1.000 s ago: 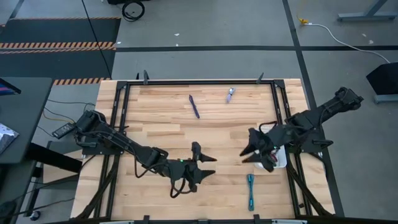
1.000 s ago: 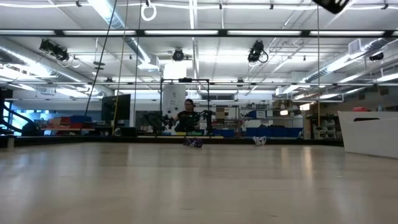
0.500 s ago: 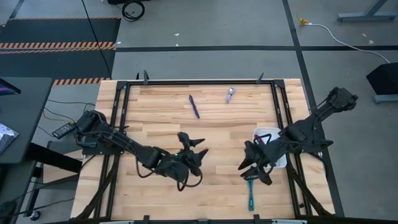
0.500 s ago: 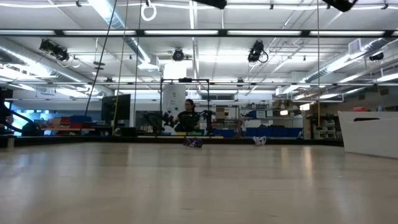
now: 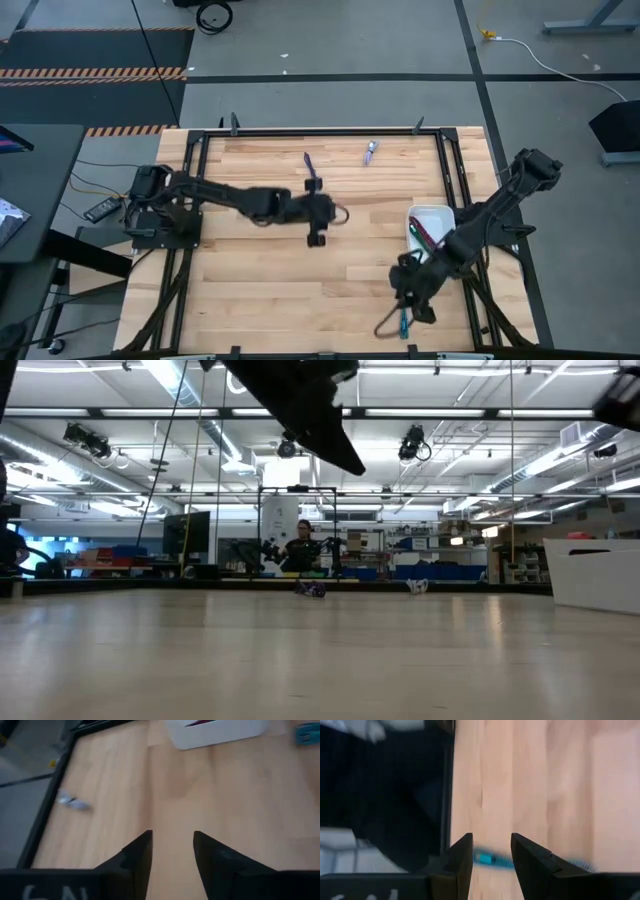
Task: Pick and place USB-C Cables
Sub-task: Put the blue charger cable into the white bin
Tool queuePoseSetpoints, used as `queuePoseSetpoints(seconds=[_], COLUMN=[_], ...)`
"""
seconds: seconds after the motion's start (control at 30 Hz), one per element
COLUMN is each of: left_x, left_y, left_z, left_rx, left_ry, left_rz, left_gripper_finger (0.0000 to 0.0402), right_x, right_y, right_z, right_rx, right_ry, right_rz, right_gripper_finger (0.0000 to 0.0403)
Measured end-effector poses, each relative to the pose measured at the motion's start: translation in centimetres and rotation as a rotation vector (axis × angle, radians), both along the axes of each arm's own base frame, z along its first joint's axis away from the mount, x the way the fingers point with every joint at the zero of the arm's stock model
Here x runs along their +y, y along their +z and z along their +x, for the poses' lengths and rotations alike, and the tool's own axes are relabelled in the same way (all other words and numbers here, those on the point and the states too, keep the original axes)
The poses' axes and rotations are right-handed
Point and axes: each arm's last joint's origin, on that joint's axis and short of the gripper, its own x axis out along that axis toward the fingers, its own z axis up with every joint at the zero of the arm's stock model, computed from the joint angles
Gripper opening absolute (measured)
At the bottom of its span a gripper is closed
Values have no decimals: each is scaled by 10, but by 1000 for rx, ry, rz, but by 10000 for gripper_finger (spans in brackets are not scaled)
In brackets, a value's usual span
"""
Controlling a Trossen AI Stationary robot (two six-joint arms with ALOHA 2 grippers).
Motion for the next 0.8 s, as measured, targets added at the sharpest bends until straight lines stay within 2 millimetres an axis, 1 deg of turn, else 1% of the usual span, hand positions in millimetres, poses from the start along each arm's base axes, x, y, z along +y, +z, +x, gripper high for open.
queuePoseSetpoints(seconds=[0.07,0.17,0.23,0.43,0.53,0.67,0.8], left_x=[16,37,48,75,90,107,117], left_y=[0,0,0,0,0,-1,-4], left_z=[1,1,0,-2,-4,-8,-12], left_rx=[5,5,4,-7,-9,-1,24], left_ry=[32,79,78,97,120,77,76], left_rz=[13,8,-19,-65,-78,-147,-185], left_gripper_finger=[142,140,140,139,139,139,139], right_x=[8,14,16,20,19,18,19], right_y=[-9,-18,-20,-20,-24,-39,-58], right_z=[-3,-6,-5,-1,3,9,8], right_rx=[41,39,16,-92,-101,-52,64], right_ry=[67,170,267,665,805,963,1113], right_rz=[-25,-89,-151,-361,-480,-570,-629], right_gripper_finger=[138,137,137,137,137,137,137])
